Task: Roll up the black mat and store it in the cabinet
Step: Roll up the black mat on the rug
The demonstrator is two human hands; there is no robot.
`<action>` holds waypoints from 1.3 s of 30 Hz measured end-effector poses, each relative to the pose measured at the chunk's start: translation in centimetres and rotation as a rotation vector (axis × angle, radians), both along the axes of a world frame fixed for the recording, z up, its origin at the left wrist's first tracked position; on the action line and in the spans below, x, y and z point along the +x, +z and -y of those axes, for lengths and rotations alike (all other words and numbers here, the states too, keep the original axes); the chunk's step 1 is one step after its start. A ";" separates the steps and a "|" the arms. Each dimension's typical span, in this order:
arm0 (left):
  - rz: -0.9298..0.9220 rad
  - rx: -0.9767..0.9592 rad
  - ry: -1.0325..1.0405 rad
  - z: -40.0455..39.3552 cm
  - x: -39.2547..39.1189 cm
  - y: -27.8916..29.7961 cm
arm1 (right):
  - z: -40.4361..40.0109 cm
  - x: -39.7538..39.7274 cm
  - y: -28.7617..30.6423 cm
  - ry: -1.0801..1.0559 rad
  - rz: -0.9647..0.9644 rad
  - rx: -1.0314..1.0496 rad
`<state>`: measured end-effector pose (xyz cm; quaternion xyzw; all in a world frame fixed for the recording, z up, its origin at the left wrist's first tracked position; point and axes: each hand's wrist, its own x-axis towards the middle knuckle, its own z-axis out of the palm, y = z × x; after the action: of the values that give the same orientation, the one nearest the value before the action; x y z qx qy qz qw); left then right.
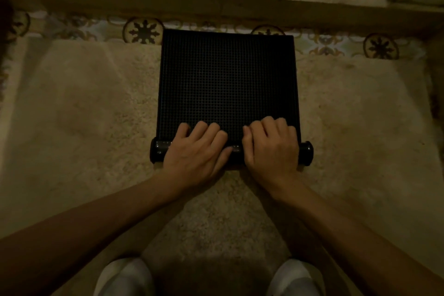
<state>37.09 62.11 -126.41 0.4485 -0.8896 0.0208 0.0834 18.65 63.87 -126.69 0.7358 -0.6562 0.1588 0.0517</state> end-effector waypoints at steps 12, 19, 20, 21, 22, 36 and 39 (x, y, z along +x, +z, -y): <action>-0.057 0.094 0.237 -1.3 -0.6 0.2 | 3.0 1.2 0.5 0.050 0.058 0.152; -0.076 0.067 0.159 3.4 -1.0 0.3 | 5.0 0.6 1.8 -0.005 0.049 0.100; -0.098 0.078 0.169 3.7 -1.2 0.4 | 4.8 0.4 1.7 -0.017 0.029 0.052; -0.106 0.073 0.172 3.8 -1.3 0.3 | 4.5 0.3 1.6 -0.022 0.013 0.028; -0.101 0.060 0.170 3.8 -1.3 0.2 | 4.2 0.2 1.3 -0.016 -0.004 0.023; -0.011 0.005 0.150 6.0 -0.8 0.0 | 7.6 0.1 1.5 -0.027 0.030 0.119; -0.032 0.014 0.154 7.3 -1.0 0.0 | 6.4 0.0 0.8 -0.059 -0.058 0.060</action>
<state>36.05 54.81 -126.37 0.5166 -0.8511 0.0136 0.0925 18.62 57.45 -125.87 0.7216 -0.6803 0.1162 0.0535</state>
